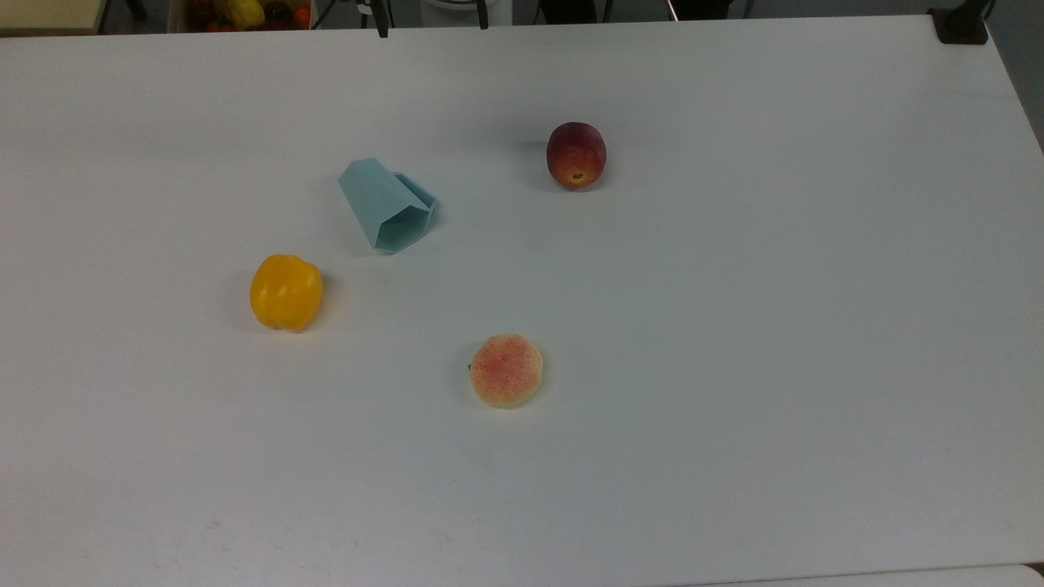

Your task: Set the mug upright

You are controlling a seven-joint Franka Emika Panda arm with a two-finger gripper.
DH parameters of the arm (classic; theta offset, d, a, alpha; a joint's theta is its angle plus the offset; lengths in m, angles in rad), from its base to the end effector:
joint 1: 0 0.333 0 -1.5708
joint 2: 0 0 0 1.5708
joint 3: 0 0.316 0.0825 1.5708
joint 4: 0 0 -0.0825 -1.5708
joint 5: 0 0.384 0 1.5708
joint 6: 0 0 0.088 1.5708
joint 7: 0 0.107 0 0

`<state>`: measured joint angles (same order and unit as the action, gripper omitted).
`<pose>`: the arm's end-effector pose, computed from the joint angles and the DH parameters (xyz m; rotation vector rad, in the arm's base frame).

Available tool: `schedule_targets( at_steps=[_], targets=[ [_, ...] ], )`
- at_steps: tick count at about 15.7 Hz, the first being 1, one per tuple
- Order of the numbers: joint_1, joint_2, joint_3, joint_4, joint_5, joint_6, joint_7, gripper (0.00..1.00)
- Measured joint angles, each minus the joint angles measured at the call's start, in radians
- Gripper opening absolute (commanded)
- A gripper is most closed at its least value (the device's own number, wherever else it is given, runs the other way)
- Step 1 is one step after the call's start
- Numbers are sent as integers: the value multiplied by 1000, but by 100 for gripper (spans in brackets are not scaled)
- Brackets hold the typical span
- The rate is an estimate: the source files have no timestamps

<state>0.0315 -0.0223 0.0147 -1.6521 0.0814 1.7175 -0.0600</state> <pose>0.5597 0.0335 0.6119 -3.0549 -0.1496 -0.1350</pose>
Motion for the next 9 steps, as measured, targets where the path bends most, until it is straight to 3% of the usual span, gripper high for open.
schedule_targets(
  at_steps=[6,9],
  targets=[
    [-1,1,-2,-5,0,0,-1,100],
    [0,3,-1,-5,-31,0,109,100]
  ],
)
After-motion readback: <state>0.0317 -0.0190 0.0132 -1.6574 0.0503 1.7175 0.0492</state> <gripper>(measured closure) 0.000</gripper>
